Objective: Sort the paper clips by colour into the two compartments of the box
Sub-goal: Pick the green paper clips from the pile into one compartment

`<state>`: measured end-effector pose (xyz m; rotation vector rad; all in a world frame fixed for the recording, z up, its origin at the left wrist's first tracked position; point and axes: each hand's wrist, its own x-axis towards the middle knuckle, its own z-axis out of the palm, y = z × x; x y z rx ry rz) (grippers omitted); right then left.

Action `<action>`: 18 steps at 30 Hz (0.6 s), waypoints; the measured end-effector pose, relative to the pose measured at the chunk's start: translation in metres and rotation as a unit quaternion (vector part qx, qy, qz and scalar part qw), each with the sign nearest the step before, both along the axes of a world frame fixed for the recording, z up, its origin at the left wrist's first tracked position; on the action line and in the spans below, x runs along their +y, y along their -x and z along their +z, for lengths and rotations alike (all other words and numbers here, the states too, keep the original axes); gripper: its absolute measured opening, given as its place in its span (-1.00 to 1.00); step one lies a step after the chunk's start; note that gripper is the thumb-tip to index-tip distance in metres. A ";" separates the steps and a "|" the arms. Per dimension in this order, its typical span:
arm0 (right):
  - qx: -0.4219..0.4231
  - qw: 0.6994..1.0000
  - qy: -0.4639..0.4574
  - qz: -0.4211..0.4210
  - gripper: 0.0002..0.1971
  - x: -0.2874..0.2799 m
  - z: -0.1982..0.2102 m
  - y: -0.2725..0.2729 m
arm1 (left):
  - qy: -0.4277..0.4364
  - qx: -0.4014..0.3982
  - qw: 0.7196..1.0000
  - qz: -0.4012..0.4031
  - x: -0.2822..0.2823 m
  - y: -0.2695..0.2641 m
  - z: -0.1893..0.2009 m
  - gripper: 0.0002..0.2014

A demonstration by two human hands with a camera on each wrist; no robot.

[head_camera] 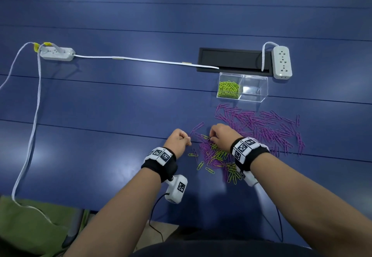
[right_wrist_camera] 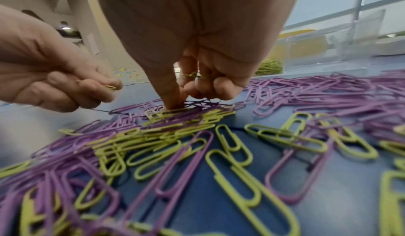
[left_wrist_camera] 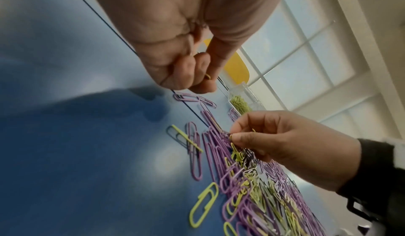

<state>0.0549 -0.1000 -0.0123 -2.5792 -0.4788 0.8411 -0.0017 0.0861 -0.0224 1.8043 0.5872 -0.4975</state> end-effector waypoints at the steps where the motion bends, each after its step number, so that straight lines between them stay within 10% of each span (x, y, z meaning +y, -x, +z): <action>1: -0.004 1.000 -0.005 -0.008 -0.97 -0.002 0.001 0.002 | 0.023 0.004 1.000 0.005 0.002 0.000 -0.002 -0.80; 11: 0.040 0.938 -0.188 -0.288 -0.94 -0.030 0.009 0.009 | -0.026 0.006 0.993 -0.113 0.003 0.007 0.010 -0.71; 18: 0.070 0.936 -0.164 -0.303 -0.80 -0.041 0.014 0.011 | -0.217 -0.069 0.916 -0.331 0.006 0.020 -0.007 -0.83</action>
